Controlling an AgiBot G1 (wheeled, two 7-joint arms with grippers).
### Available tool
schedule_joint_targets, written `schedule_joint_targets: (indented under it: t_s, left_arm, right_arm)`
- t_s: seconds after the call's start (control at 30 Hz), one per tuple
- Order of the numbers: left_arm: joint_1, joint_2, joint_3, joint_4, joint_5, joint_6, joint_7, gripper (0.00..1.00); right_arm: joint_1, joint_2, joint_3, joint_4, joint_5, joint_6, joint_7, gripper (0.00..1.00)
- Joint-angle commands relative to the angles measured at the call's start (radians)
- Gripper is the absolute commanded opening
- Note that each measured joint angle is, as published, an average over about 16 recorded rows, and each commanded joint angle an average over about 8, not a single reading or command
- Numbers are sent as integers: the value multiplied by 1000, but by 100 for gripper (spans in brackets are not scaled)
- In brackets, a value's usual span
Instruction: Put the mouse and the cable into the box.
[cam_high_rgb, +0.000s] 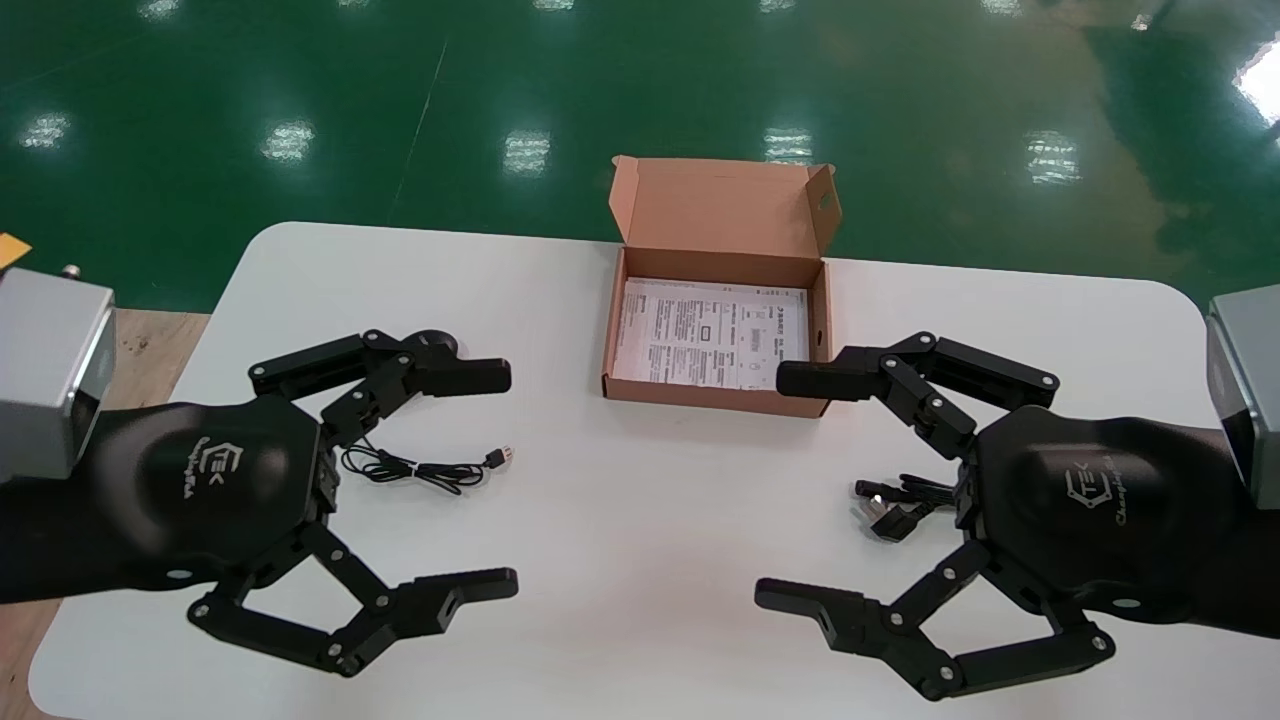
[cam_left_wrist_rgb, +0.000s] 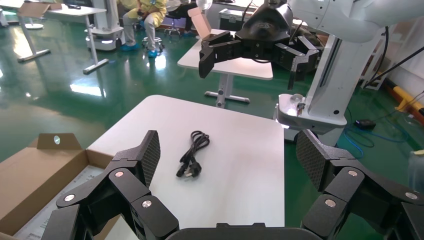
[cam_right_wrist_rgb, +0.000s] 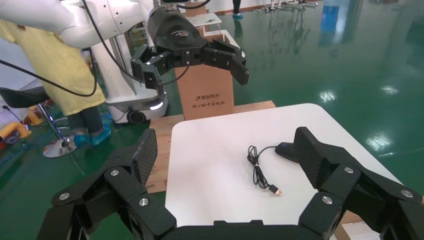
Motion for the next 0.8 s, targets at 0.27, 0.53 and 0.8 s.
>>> schedule_joint_targets:
  t_s: [0.27, 0.53, 0.8]
  left_arm:
    - [0, 0, 0, 0, 0, 0, 0, 100]
    - [0, 0, 0, 0, 0, 0, 0, 100]
    - [0, 0, 0, 0, 0, 0, 0, 100]
  right_arm:
    - [0, 0, 0, 0, 0, 0, 0, 100]
    - [0, 0, 0, 0, 0, 0, 0, 100]
    - [1, 0, -1, -2, -1, 0, -1, 100]
